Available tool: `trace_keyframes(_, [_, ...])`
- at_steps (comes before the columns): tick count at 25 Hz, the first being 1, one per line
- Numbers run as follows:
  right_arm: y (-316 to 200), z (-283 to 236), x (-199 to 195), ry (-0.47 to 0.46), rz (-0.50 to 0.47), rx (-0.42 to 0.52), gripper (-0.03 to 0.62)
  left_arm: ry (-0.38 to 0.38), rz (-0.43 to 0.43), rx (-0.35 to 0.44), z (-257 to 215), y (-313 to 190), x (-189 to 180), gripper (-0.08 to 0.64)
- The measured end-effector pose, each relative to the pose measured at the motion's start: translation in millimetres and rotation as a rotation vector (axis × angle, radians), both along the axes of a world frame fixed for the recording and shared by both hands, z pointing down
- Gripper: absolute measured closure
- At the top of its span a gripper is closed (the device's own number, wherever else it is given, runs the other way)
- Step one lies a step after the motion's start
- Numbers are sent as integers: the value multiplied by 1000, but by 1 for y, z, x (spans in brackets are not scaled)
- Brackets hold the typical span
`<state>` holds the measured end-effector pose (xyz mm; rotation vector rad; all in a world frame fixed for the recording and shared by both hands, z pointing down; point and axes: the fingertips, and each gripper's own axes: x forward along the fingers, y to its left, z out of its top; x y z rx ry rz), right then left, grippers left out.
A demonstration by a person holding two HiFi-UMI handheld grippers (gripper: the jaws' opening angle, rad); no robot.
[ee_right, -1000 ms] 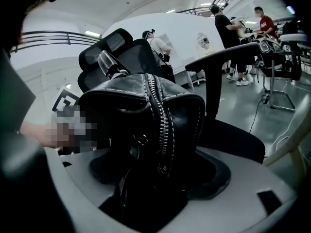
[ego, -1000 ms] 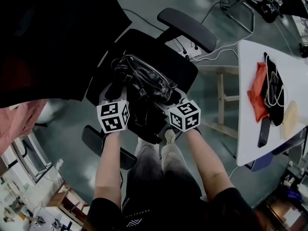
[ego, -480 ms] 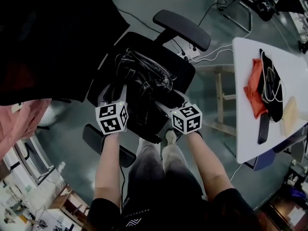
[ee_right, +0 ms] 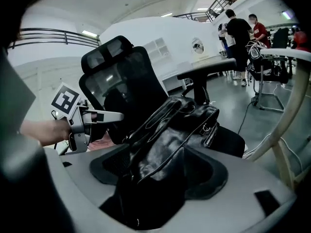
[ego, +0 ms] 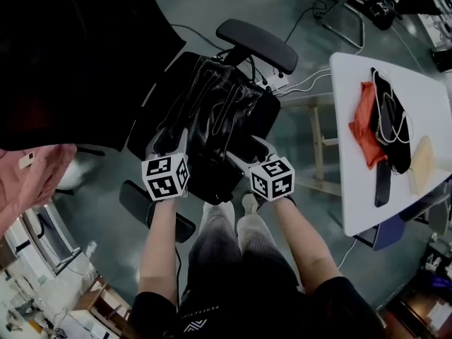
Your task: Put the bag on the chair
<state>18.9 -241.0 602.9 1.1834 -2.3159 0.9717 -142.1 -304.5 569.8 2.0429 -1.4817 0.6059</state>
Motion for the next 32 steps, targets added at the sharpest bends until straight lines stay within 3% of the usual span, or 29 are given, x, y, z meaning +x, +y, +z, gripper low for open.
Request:
trace_keyframes(8, [6,-22,16,-4,37,35,332,81,4,-6,-21,18,16,427])
trace_keyframes(26, [31,-74,39,4,98,82,536,91,24,23,-72,72,45,508])
trace_keyframes(32, [43,-85,41,0,95,89,560,93,23,38,-85,88,50,520])
